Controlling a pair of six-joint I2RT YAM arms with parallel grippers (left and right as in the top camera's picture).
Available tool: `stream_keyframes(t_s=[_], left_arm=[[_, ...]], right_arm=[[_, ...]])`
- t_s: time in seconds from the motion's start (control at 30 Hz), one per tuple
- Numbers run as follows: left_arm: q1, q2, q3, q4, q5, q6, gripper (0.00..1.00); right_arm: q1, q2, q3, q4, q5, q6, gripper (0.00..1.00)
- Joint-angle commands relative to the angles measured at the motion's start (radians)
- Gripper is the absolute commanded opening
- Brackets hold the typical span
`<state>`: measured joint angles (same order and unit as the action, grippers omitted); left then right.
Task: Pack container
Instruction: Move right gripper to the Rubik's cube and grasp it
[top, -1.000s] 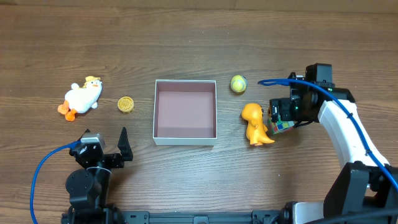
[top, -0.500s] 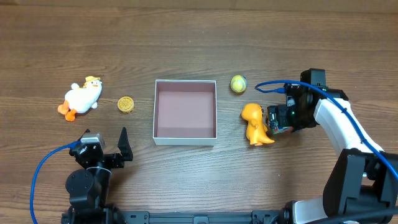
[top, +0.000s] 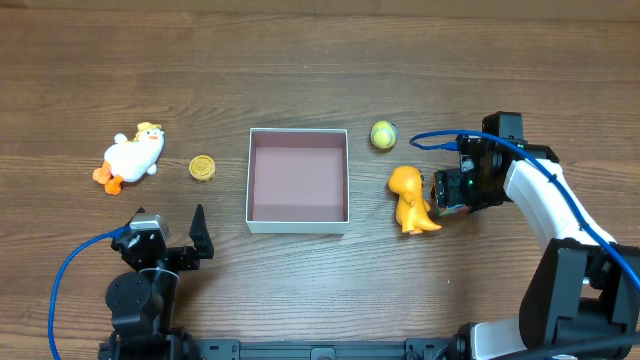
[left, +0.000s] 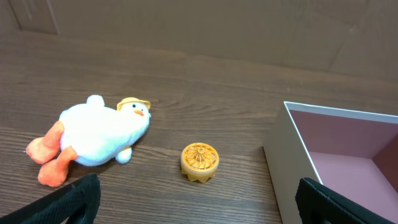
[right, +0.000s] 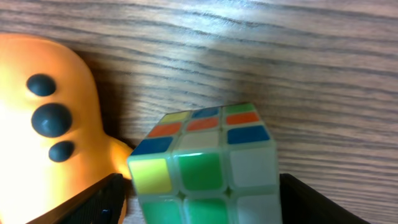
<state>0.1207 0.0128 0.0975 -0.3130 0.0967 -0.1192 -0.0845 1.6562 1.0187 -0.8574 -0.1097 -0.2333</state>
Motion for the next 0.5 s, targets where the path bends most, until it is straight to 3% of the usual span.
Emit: stream_keyframes(t_s=[0.0,0.23,0.47], left_arm=[[0.011,-0.008,-0.003,0.003,0.0,0.023,1.0],[0.011,-0.008,-0.003,0.003,0.0,0.023,1.0],[0.011,-0.008,-0.003,0.003,0.0,0.023,1.0]], right_arm=[[-0.001,0.007,-0.031,0.025,0.059,0.035,0.8],[-0.001,0.007,-0.047,0.061,0.116,0.122,0.84],[-0.001,0.007,-0.047,0.084,0.115,0.153,0.78]])
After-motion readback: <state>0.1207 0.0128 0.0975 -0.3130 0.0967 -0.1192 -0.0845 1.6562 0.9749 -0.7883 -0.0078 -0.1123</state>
